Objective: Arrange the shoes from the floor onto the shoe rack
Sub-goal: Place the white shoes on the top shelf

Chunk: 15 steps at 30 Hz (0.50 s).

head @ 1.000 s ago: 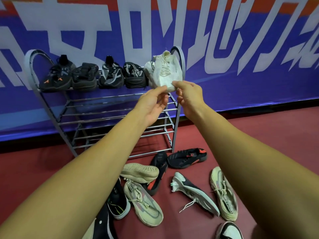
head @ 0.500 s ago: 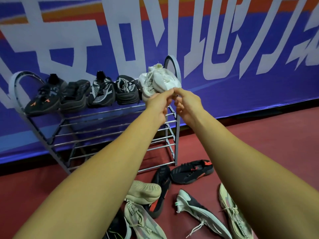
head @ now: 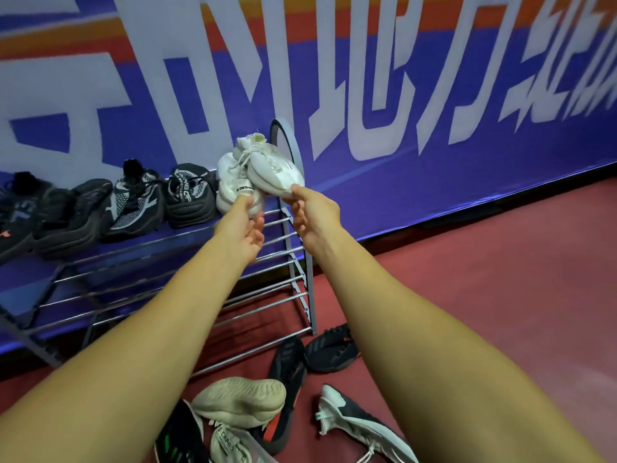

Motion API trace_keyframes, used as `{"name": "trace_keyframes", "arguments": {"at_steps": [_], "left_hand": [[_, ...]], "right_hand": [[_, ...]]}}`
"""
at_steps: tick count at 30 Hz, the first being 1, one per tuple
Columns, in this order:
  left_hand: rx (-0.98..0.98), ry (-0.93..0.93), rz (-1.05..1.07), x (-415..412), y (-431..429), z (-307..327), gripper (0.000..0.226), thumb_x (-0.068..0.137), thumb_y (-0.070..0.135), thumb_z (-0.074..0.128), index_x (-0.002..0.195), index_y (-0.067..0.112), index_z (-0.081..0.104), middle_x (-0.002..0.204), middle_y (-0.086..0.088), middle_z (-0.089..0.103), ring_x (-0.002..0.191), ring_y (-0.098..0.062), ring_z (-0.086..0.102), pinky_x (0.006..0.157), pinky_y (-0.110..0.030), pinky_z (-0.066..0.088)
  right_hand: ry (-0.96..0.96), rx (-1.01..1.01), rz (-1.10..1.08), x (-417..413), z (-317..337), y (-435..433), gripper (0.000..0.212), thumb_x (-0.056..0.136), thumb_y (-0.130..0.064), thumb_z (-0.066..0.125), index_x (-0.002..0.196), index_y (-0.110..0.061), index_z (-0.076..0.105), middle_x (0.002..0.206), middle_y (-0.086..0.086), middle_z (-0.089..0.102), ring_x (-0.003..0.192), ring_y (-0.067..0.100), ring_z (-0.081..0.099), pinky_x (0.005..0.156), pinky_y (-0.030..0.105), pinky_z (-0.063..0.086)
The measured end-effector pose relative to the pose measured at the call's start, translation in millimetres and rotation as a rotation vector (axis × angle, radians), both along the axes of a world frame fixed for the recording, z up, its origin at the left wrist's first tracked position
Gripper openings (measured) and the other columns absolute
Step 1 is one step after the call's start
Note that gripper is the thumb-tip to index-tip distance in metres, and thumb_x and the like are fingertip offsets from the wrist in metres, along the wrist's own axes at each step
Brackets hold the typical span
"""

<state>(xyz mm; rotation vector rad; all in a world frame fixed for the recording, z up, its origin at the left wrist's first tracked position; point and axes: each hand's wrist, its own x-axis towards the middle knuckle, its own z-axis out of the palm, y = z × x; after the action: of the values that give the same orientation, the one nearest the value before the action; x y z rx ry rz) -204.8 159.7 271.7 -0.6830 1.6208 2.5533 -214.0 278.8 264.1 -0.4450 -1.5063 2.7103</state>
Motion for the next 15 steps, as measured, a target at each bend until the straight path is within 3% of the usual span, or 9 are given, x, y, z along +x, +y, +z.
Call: {"name": "trace_keyframes", "arguments": {"at_steps": [3, 5, 9, 12, 15], "left_hand": [[0.017, 0.014, 0.027, -2, -1, -4, 0.013, 0.090, 0.026, 0.066, 0.094, 0.015, 0.060, 0.082, 0.000, 0.063, 0.062, -0.004, 0.055, 0.040, -0.013, 0.034], [0.042, 0.015, 0.029, -6, 0, -5, 0.016, 0.091, 0.027, 0.066, 0.097, 0.015, 0.060, 0.082, 0.001, 0.063, 0.061, -0.003, 0.055, 0.039, -0.013, 0.035], [0.022, 0.007, -0.009, -7, -3, -2, 0.023, 0.089, 0.035, 0.069, 0.101, 0.017, 0.062, 0.088, 0.003, 0.066, 0.062, -0.003, 0.056, 0.045, -0.015, 0.036], [-0.037, 0.000, -0.074, -2, -12, 3, 0.031, 0.085, 0.042, 0.073, 0.104, 0.019, 0.066, 0.092, 0.003, 0.068, 0.068, -0.006, 0.058, 0.048, -0.017, 0.038], [-0.116, -0.012, -0.104, 4, -23, 4, 0.040, 0.082, 0.046, 0.075, 0.111, 0.020, 0.067, 0.092, 0.005, 0.069, 0.072, -0.008, 0.059, 0.045, -0.017, 0.039]], "right_hand": [[0.002, -0.027, -0.001, 1, -4, -2, 0.016, 0.090, -0.016, 0.069, 0.101, -0.004, 0.069, 0.085, 0.007, 0.068, 0.052, 0.004, 0.048, 0.038, 0.016, 0.030], [0.016, -0.014, 0.001, 1, -6, -3, 0.021, 0.091, -0.019, 0.070, 0.105, -0.004, 0.069, 0.089, 0.007, 0.070, 0.055, 0.004, 0.049, 0.039, 0.016, 0.032], [0.034, 0.068, 0.013, 2, -6, -6, 0.019, 0.092, -0.028, 0.070, 0.098, -0.010, 0.070, 0.089, 0.008, 0.073, 0.056, 0.007, 0.047, 0.043, 0.019, 0.033], [0.050, 0.109, 0.014, 5, -4, -3, 0.034, 0.092, -0.035, 0.070, 0.115, -0.011, 0.065, 0.101, 0.011, 0.077, 0.058, 0.008, 0.050, 0.047, 0.020, 0.036], [0.051, 0.219, 0.007, 8, -1, 0, 0.040, 0.091, -0.040, 0.070, 0.117, -0.010, 0.065, 0.108, 0.014, 0.075, 0.060, 0.009, 0.053, 0.048, 0.020, 0.038]]}}
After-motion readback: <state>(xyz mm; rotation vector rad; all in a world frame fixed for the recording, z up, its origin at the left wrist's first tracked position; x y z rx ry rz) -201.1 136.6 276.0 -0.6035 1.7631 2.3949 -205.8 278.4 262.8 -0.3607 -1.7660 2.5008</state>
